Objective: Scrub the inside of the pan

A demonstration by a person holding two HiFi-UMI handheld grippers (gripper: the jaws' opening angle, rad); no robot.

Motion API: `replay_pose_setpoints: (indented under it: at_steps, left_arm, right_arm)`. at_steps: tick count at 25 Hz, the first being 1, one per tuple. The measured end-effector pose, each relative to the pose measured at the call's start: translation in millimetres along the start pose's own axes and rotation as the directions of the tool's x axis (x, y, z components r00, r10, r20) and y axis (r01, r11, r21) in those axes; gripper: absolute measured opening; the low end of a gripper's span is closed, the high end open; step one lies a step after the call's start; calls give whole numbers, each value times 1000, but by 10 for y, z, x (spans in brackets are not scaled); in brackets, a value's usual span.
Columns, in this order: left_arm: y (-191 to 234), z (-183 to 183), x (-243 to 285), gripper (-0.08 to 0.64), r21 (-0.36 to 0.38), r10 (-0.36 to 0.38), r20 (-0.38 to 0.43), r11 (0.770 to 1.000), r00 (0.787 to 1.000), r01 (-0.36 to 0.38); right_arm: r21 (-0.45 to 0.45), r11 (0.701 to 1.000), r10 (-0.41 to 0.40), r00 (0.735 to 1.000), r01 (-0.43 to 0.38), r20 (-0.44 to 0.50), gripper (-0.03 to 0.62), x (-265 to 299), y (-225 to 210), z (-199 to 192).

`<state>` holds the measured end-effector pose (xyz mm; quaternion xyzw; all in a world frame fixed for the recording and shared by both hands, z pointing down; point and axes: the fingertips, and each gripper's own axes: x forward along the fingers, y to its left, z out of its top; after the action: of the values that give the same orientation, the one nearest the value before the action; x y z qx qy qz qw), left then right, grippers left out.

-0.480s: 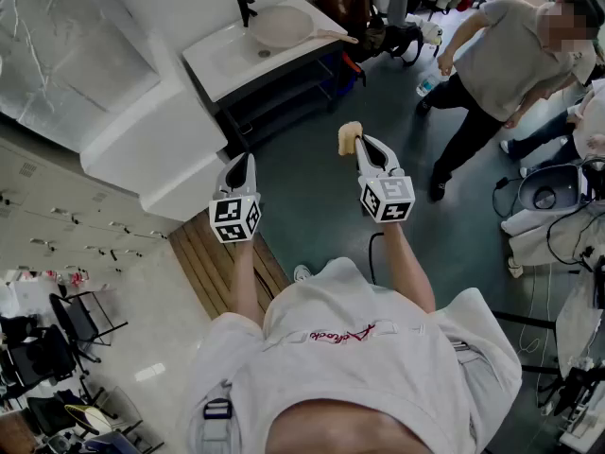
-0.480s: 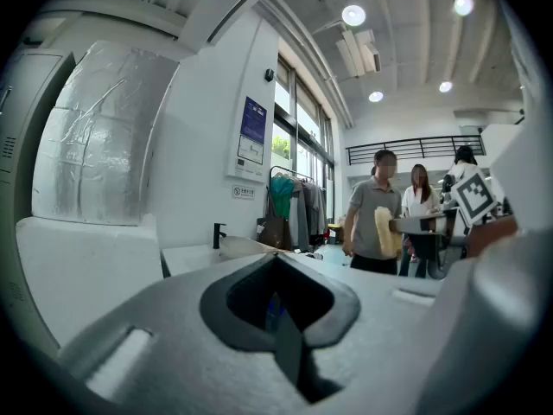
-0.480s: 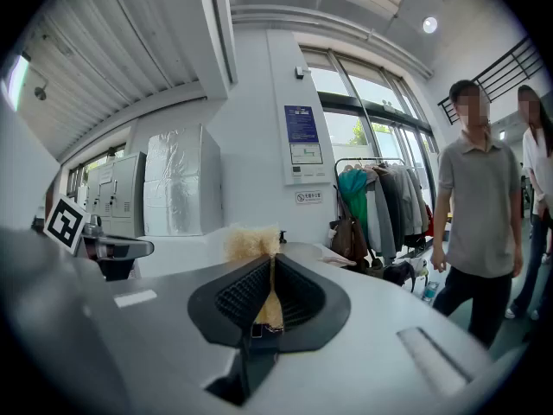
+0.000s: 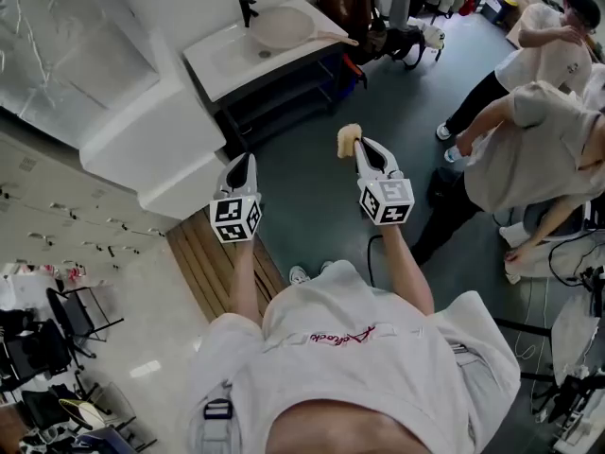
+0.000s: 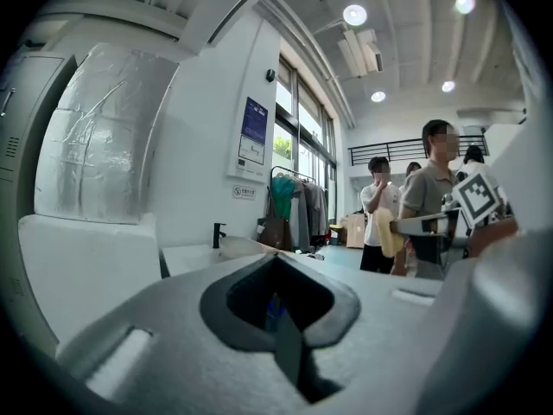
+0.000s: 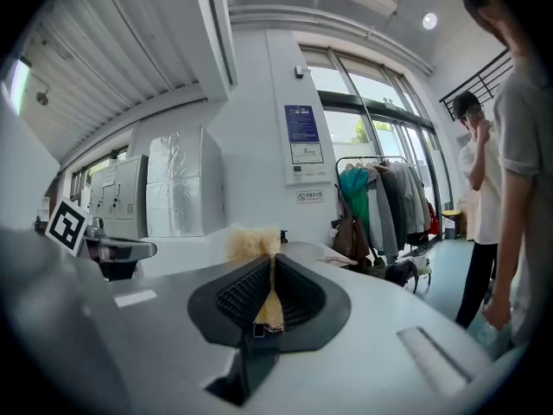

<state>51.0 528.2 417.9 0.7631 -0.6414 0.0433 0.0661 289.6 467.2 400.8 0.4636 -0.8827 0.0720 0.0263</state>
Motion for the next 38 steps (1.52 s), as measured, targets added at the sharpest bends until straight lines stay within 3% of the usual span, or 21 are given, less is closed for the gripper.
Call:
replay_pose_setpoints:
  at_steps: [23,38]
  left_arm:
    - [-386,-19,367,0,20,13,-11,1000,1000,-13]
    - [127,77,1225,0,11,-31,2,999,1000,31]
  right_arm:
    - [24,998,57,998,-58,7,25,136,-401,-22]
    - [-4,1000,24,1000,-24,8,25,1022,-572,123]
